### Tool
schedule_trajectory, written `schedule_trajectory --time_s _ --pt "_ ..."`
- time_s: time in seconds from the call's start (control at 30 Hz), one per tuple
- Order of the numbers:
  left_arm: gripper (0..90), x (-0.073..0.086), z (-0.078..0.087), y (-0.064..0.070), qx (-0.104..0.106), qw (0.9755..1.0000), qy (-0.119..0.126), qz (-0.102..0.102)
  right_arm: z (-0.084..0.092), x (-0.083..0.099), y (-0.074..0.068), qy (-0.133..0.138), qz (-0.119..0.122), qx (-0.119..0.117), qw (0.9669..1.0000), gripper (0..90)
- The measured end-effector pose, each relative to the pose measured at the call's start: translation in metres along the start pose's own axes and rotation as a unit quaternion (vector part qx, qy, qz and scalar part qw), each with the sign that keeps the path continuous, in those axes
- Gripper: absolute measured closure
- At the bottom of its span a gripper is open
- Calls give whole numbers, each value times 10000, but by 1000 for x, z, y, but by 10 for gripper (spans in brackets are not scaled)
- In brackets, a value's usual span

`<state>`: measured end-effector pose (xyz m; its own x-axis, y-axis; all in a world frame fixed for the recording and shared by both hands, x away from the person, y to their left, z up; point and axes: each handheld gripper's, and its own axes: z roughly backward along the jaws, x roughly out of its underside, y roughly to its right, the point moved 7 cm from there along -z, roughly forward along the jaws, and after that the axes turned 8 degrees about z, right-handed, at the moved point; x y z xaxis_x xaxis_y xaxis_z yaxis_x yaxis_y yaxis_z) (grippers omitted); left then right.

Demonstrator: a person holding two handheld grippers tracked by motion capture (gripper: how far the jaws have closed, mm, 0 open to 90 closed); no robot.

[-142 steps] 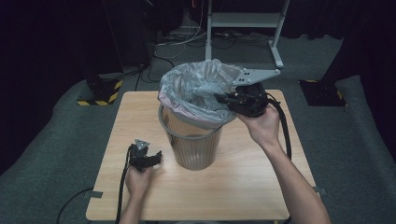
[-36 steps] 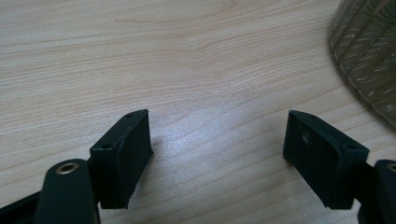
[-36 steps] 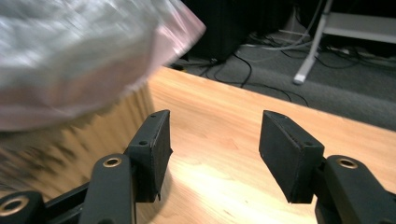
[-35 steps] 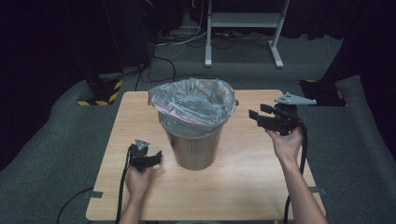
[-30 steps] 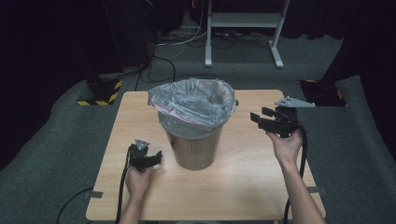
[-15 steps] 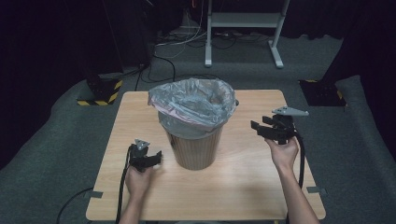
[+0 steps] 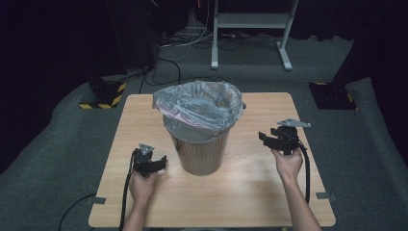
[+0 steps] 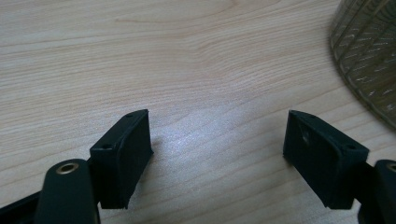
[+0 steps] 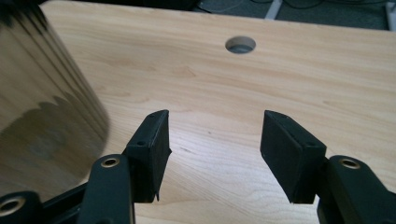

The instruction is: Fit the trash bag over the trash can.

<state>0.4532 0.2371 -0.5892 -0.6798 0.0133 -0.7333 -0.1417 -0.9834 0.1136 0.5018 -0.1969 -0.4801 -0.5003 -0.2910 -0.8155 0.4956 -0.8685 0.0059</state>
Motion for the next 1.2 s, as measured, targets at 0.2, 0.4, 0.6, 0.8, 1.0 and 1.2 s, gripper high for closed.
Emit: schedule_trajectory --time_s 0.2,0.4,0.6,0.8,1.0,1.2 --pt "234 0 0 0 0 10000 0 0 -17 20 5 -214 28 184 9996 417" --pt "234 0 0 0 -3 10000 -13 -18 -37 42 10 -456 -8 323 9984 414" --pt "234 0 0 0 -7 10000 -16 -23 -49 57 13 -558 -16 457 9974 399" --pt "234 0 0 0 -7 10000 -13 -21 -59 64 17 -663 68 579 9961 373" --pt "234 0 0 0 -4 10000 -12 -20 -72 75 18 -871 173 626 9941 314" --pt "234 1 1 0 -3 10000 -8 -22 -72 78 20 -625 141 703 9955 259"
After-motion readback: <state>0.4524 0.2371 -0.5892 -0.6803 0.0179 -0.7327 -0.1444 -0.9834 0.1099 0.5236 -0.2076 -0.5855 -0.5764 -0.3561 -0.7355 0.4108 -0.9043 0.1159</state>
